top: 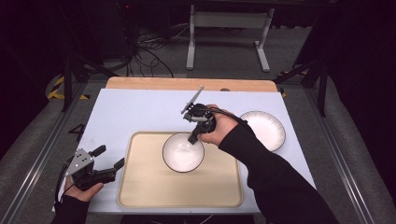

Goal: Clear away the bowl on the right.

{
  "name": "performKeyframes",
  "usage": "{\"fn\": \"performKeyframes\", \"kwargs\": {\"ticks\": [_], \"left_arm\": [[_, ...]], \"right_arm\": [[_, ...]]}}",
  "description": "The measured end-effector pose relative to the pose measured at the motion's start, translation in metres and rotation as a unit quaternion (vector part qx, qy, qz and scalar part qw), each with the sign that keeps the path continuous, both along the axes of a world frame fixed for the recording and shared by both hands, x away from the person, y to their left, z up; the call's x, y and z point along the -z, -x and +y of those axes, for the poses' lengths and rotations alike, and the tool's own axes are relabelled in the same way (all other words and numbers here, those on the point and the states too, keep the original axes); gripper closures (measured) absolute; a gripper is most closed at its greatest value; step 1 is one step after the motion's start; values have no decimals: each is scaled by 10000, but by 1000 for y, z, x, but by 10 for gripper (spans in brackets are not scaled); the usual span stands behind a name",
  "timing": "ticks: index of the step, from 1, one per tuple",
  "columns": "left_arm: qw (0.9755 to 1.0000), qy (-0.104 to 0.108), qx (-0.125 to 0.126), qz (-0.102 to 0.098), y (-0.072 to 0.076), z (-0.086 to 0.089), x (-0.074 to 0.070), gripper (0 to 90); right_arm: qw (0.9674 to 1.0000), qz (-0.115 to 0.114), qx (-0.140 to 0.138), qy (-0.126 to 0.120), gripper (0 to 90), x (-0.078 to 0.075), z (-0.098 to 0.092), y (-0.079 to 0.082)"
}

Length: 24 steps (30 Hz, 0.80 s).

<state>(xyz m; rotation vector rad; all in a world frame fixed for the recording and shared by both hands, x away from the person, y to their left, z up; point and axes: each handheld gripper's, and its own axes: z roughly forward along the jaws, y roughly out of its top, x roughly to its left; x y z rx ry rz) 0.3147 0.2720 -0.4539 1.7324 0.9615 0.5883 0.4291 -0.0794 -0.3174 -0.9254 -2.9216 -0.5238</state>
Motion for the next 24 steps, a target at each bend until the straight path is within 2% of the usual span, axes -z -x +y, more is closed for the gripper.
{"fn": "performKeyframes", "kwargs": {"ticks": [13, 24], "left_arm": [[10000, 4, 9, 6, 0, 1, 0, 127], [10000, 4, 19, -1, 0, 1, 0, 127]], "right_arm": [[9997, 219, 15, 114, 823, 30, 5, -6], [9989, 424, 53, 192, 820, 48, 6, -13]]}}
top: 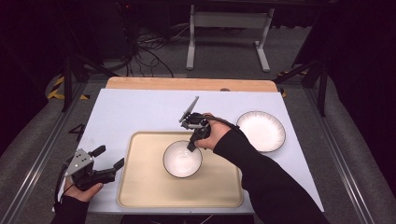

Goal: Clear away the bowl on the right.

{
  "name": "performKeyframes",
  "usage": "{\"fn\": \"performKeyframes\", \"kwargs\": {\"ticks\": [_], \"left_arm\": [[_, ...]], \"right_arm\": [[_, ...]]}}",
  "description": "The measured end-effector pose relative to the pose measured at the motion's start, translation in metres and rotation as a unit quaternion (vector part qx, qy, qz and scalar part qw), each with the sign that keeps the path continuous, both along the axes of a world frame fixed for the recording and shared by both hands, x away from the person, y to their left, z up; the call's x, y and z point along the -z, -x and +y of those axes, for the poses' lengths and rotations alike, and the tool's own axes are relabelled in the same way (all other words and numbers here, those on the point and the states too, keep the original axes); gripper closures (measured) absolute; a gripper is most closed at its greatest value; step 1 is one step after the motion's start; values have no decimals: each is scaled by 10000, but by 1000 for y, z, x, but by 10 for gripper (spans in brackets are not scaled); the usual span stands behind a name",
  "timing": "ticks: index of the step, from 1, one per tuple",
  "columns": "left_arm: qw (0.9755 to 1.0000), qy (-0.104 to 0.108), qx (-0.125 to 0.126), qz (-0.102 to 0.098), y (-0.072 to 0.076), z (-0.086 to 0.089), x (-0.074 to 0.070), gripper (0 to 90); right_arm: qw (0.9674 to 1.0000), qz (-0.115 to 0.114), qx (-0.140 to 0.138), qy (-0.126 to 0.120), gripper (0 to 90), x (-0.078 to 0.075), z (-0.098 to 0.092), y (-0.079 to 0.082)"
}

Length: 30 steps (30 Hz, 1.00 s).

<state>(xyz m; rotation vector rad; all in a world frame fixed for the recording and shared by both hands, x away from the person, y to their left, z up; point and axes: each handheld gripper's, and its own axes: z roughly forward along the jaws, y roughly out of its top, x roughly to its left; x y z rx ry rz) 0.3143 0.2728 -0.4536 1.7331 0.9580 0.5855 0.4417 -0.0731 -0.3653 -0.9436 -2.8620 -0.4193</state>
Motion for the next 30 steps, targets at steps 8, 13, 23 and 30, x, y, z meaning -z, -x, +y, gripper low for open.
{"fn": "performKeyframes", "kwargs": {"ticks": [8, 13, 23, 30], "left_arm": [[10000, -3, -1, 1, 0, 0, 0, 127], [10000, 1, -6, 1, 0, 0, 0, 127], [10000, 2, -15, 7, 0, 0, 0, 126], [10000, -6, -4, 4, 0, 0, 0, 127]], "right_arm": [[9999, 101, 14, 19, 818, 10, 0, -2], [9999, 121, 13, 26, 813, 13, 1, -2], [9999, 148, -6, 61, 803, 19, 1, -4], [9999, 152, 1, 9, 796, 20, 0, -6]]}}
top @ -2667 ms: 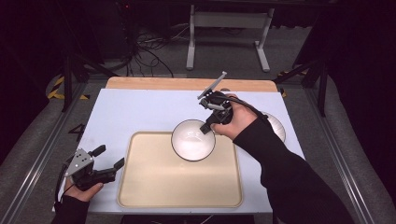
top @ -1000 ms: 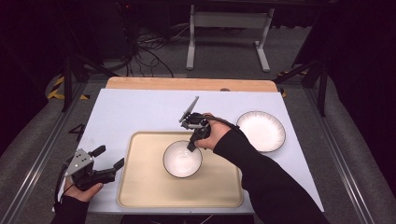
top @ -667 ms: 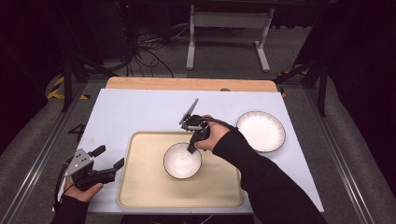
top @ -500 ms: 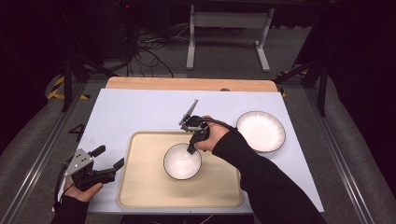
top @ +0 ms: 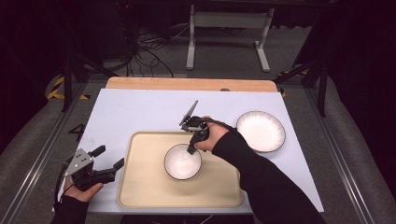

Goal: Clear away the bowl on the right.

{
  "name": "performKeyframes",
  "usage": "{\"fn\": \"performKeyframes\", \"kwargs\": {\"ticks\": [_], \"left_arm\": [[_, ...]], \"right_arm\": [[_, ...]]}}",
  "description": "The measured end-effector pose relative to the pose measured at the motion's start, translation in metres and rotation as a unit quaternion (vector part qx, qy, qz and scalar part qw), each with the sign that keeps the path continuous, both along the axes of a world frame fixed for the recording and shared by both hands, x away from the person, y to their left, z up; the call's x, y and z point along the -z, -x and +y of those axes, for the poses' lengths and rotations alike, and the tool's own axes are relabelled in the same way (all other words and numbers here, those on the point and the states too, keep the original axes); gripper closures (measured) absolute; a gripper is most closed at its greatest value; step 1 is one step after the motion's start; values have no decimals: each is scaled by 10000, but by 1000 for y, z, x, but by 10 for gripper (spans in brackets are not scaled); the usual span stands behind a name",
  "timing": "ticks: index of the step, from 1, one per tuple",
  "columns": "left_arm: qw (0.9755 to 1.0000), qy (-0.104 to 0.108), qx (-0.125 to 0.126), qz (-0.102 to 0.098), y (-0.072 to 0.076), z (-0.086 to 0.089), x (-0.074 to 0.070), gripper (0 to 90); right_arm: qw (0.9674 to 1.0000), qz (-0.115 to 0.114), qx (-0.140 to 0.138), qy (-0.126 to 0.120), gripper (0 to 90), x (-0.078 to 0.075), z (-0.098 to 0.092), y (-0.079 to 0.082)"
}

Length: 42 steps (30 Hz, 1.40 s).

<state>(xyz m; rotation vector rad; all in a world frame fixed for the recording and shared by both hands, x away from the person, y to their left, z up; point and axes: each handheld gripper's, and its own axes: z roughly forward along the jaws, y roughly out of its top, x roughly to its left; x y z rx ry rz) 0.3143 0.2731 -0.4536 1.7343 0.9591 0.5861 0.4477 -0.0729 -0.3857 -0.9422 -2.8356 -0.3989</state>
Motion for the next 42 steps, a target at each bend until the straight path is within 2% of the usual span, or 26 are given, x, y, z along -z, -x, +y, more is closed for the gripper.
{"fn": "performKeyframes", "kwargs": {"ticks": [4, 9, 13, 17, 18, 20, 24, 25, 28, 30, 40, 42], "left_arm": [[10000, 3, 5, 1, 0, 0, 0, 127], [10000, 4, 3, 0, 0, 0, 0, 126], [10000, 8, -7, 9, 0, 0, 0, 126], [10000, 2, -6, 12, 0, -1, 0, 126], [10000, 2, -6, 12, 0, -1, 0, 127], [10000, 5, -2, 19, 0, -1, 0, 127], [10000, -7, -6, 17, 0, -1, 1, 126], [10000, -7, -6, 17, 0, -1, 1, 126], [10000, -6, -5, 21, -1, -1, 1, 126], [10000, -6, -2, 31, 0, -2, 1, 126], [10000, -5, -19, 42, 0, -2, 1, 126], [10000, -4, -18, 39, 0, -2, 1, 126]], "right_arm": [[9998, -135, -82, 81, 747, 2, -1, -1], [9995, -272, -138, -47, 680, -1, -1, 0], [9992, -352, -173, -28, 601, -4, -2, 1], [9976, -640, -159, -192, 472, -13, -3, 4], [9976, -640, -159, -192, 472, -13, -3, 4], [9960, -790, -136, -398, 395, -20, -5, 6], [9926, -1081, -144, -529, 287, -30, -7, 11], [9926, -1081, -144, -529, 287, -30, -7, 11], [9889, -1312, -125, -689, 250, -40, -6, 18], [9875, -1374, -169, -750, 242, -43, -6, 21], [9815, -1644, -271, -943, 254, -55, -6, 32], [9791, -1750, -263, -1008, 255, -57, -7, 34]]}}
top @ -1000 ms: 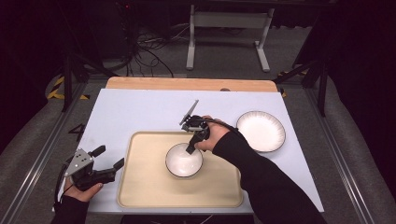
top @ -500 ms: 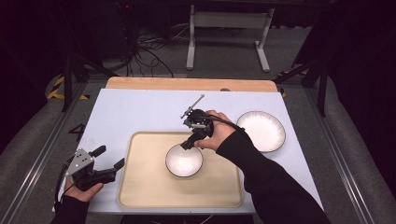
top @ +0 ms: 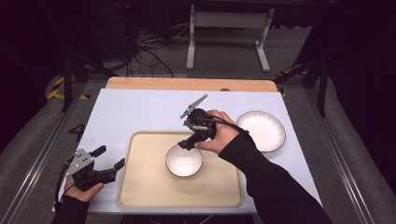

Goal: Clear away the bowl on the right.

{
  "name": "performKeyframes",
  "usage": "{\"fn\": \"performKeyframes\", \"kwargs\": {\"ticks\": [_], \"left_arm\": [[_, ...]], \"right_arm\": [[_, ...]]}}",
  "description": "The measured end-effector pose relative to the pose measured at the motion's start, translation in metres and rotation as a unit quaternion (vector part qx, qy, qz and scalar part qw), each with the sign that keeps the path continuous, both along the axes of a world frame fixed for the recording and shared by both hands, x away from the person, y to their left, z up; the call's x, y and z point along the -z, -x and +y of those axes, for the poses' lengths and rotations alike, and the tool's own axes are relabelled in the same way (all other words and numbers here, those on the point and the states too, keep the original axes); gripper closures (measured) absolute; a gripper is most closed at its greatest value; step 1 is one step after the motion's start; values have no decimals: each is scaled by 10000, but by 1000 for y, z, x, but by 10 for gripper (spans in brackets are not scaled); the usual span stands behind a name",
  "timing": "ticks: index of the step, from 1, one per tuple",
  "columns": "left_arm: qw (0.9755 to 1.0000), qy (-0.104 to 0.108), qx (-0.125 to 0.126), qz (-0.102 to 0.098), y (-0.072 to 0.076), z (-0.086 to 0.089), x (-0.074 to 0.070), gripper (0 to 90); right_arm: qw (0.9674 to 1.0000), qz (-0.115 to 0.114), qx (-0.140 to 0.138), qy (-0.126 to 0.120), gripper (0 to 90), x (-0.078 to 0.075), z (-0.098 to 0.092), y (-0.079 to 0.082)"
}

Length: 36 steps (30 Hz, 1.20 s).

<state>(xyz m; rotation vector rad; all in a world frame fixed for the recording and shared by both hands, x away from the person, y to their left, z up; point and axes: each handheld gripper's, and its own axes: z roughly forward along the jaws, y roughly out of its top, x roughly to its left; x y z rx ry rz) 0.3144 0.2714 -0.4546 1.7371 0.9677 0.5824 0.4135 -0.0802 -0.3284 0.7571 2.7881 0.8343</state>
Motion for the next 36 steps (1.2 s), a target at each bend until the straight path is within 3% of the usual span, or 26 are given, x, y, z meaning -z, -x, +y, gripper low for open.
{"fn": "performKeyframes", "kwargs": {"ticks": [7, 13, 21, 26, 28, 29, 30, 33, 36], "left_arm": [[10000, 4, 0, -3, 0, 0, 0, 126], [10000, 2, -2, -1, 0, 0, 0, 127], [10000, -5, 12, -20, -1, 0, 0, 126], [10000, -10, 9, -22, 0, 0, -1, 126], [10000, -15, 12, -22, 0, 0, -1, 126], [10000, -22, 13, -25, 0, 0, -1, 126], [10000, -13, 10, -21, 0, -1, -1, 126], [10000, -13, 5, -19, 0, 0, -1, 126], [10000, -16, 2, -19, -1, -1, 0, 126]], "right_arm": [[9993, -265, -3, -258, 261, -6, -7, 7], [9979, -473, 99, -432, 251, -3, -26, 13], [9932, -748, 416, -787, 204, -1, -57, 23], [9909, -983, 531, -753, 178, 1, -71, 27], [9872, -1080, 899, -755, 147, 4, -86, 30], [9872, -1080, 899, -755, 147, 4, -86, 30], [9847, -1176, 1026, -776, 139, 4, -94, 31], [9824, -1217, 1140, -841, 136, 4, -102, 32], [9776, -1361, 1306, -929, 123, 3, -114, 36]]}}
